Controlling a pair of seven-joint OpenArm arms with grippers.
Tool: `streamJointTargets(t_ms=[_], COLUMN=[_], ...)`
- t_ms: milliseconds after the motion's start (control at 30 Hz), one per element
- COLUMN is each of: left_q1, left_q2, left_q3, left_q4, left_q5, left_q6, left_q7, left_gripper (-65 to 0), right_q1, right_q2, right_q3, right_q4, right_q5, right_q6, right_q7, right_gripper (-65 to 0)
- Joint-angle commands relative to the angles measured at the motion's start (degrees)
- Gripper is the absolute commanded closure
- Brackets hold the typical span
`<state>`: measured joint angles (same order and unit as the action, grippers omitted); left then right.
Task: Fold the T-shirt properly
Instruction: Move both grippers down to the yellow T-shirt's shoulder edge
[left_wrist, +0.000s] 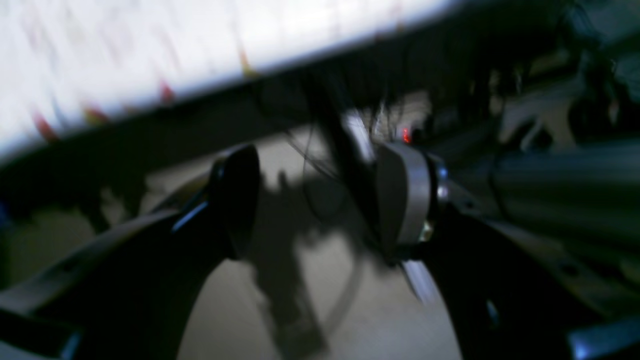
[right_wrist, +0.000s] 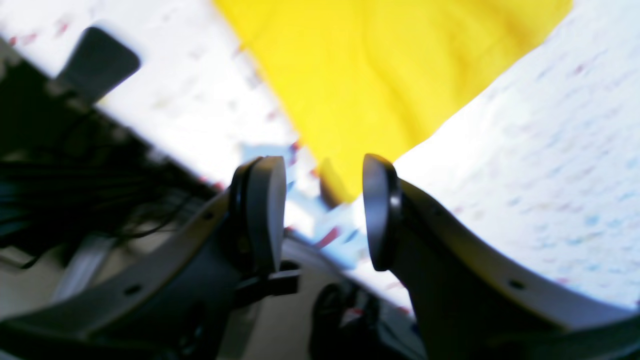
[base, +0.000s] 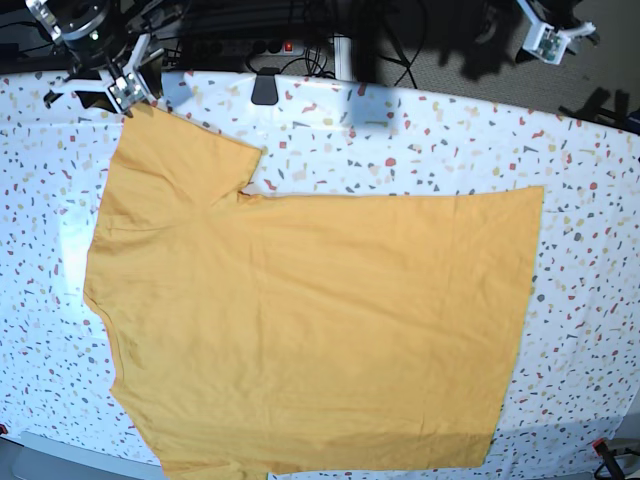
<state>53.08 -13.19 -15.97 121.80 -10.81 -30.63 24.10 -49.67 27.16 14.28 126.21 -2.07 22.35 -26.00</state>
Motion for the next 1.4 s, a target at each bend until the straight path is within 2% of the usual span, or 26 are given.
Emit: streamJointTargets(t_ms=[0, 100, 200, 267, 333, 367, 433, 533, 600, 667, 800, 867, 933, 1067, 1233, 1367], left_q1=[-0.7, -5.0, -9.0, -11.6, -13.6, -14.5, -15.6, -17.4, -19.3, -21.8, -27.7, -31.5, -35.2, -40.8, -44.3, -45.9], left_q2=[-0.2, -0.2, -0.5, -2.6, -5.5, -7.0, -9.9, -14.4, -17.2, -18.4, -18.3, -18.3, -18.3, -18.8, -22.0, -23.2], left_q3=[-0.2, -0.2, -0.2, 0.0, 0.2, 0.4, 1.1, 3.6, 6.3, 9.0, 14.6, 17.4, 19.8, 24.0, 29.5, 33.0], left_q4=[2.1, 5.3, 7.5, 7.5, 7.4, 7.4, 7.4, 6.5, 4.6, 1.8, -5.8, -10.8, -16.0, -24.6, -30.4, -33.4], left_q5=[-0.6, -0.6, -0.5, -0.2, 2.3, 3.8, 5.5, 10.0, 15.7, 20.0, 24.1, 26.5, 28.0, 33.2, 38.2, 41.8], left_q6=[-0.7, -2.4, -2.6, -2.6, -2.6, -2.6, -2.6, -2.5, -2.4, -2.1, -1.7, -0.3, 3.0, 4.6, 5.6, 10.1], left_q7=[-1.4, -1.4, -1.4, -1.3, -1.3, -1.4, -1.6, -4.6, -7.9, -10.7, -12.3, -12.3, -12.2, -12.2, -12.2, -13.4], left_gripper=[-36.5, -36.5, -36.6, -37.5, -40.0, -41.2, -41.7, -41.7, -41.7, -41.7, -41.7, -41.6, -41.6, -41.6, -41.6, -37.0], right_q1=[0.5, 2.5, 2.8, 2.8, 2.8, 2.8, 2.8, 2.8, 2.8, 2.8, 2.8, 2.8, 2.8, 2.9, 2.8, 3.0], right_q2=[0.5, 0.6, 2.7, 4.8, 6.7, 7.5, 8.8, 9.0, 9.0, 9.0, 9.0, 9.0, 9.0, 8.9, 8.9, 8.9], right_q3=[0.4, 0.4, 0.4, 0.4, 0.4, 0.4, 0.4, 0.4, 0.4, 0.4, 0.4, 0.4, 0.4, 0.4, 0.4, 0.4], right_q4=[0.7, 0.7, 0.7, 0.7, 0.7, 0.7, 0.7, 0.7, 0.7, 0.7, 0.7, 0.7, 0.7, 0.7, 0.7, 0.7], right_q5=[-1.0, -5.4, -7.3, -7.4, -7.4, -7.4, -7.4, -7.4, -7.4, -7.4, -8.5, -8.4, -8.4, -8.4, -8.2, -8.2], right_q6=[-0.6, -0.5, 0.7, 2.8, 3.1, 3.1, 3.1, 3.5, 5.9, 7.8, 9.6, 9.6, 9.6, 9.6, 9.6, 9.6], right_q7=[1.0, 0.9, 0.9, 0.9, 0.9, 0.9, 1.1, 1.8, 2.0, 2.5, 3.1, 3.0, 3.0, 3.1, 3.1, 3.3], right_gripper=[-25.8, -25.9, -27.1, -34.6, -41.9, -43.5, -43.5, -43.5, -43.5, -43.5, -43.5, -43.5, -43.5, -43.5, -43.5, -43.5])
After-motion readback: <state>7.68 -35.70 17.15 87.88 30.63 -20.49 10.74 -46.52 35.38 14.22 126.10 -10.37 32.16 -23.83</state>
